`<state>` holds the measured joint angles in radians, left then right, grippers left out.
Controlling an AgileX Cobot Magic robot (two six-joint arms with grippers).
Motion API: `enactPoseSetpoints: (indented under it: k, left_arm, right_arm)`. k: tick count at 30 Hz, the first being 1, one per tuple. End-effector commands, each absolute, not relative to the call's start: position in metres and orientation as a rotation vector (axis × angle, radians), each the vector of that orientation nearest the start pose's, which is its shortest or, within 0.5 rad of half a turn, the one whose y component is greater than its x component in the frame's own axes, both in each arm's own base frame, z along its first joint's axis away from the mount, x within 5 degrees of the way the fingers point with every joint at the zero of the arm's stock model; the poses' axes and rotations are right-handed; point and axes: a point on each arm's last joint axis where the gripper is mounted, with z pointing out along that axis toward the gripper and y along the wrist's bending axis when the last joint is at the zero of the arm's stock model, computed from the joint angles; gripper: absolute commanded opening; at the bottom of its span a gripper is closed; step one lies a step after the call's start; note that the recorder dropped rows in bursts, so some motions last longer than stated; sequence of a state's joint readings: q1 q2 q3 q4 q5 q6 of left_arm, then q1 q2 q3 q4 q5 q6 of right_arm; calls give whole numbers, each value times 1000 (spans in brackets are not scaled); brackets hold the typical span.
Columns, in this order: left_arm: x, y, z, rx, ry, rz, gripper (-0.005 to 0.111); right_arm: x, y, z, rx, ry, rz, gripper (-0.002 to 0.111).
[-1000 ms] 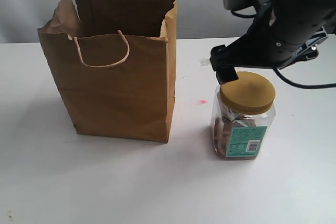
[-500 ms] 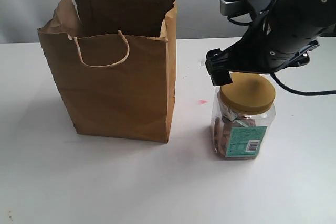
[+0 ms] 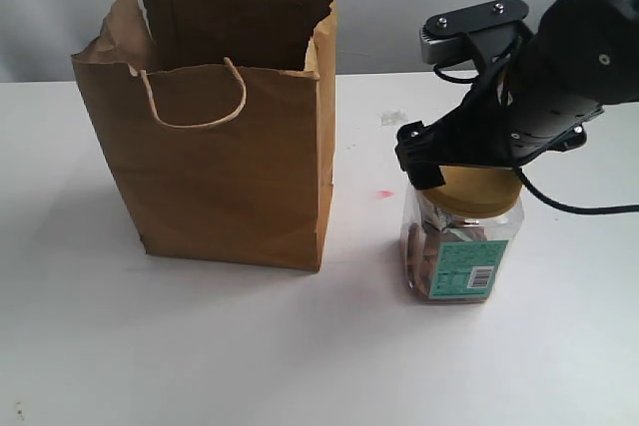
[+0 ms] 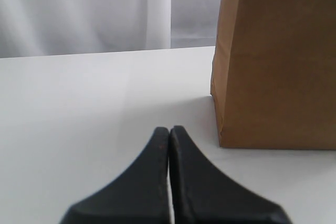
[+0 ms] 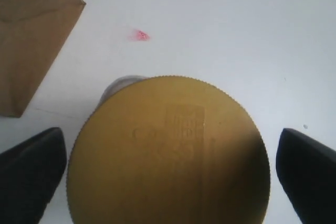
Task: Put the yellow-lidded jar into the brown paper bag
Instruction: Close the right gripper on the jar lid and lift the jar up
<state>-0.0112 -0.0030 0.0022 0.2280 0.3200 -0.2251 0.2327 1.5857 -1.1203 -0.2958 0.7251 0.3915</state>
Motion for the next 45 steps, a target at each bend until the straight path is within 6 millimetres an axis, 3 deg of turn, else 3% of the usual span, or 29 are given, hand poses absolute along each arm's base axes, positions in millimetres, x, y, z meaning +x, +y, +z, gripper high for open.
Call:
enactPoseSetpoints:
  k: [1, 5, 8, 13, 18, 22, 25, 32, 40, 45]
  left_arm:
    - [54, 5, 186, -48, 1786, 38, 1]
    - [54, 5, 186, -48, 1786, 38, 1]
    - [54, 5, 186, -48, 1786, 38, 1]
    - [54, 5, 186, -48, 1786, 38, 1]
    - [54, 5, 186, -48, 1786, 38, 1]
    - [54, 5, 186, -48, 1786, 38, 1]
    - [54, 5, 186, -48, 1786, 38, 1]
    - [54, 5, 186, -48, 1786, 38, 1]
    - [54, 5, 186, -48, 1786, 38, 1]
    - [54, 5, 186, -48, 1786, 38, 1]
  right_arm:
    - [323, 57, 239, -12, 2683, -144, 105]
    - [322, 56, 238, 22, 2705, -151, 103]
    - [321, 56, 237, 24, 2712, -156, 93]
    - [321, 56, 238, 24, 2711, -156, 54]
    - [320, 55, 247, 4, 2669, -161, 0]
    - [316, 51, 271, -62, 2571, -203, 0]
    - [313, 46, 308, -52, 2483, -233, 0]
    - [303, 45, 416, 0, 2177, -154, 0]
    - [293, 70, 493, -90, 1864, -15, 0]
    - [290, 99, 513, -177, 1690, 120, 0]
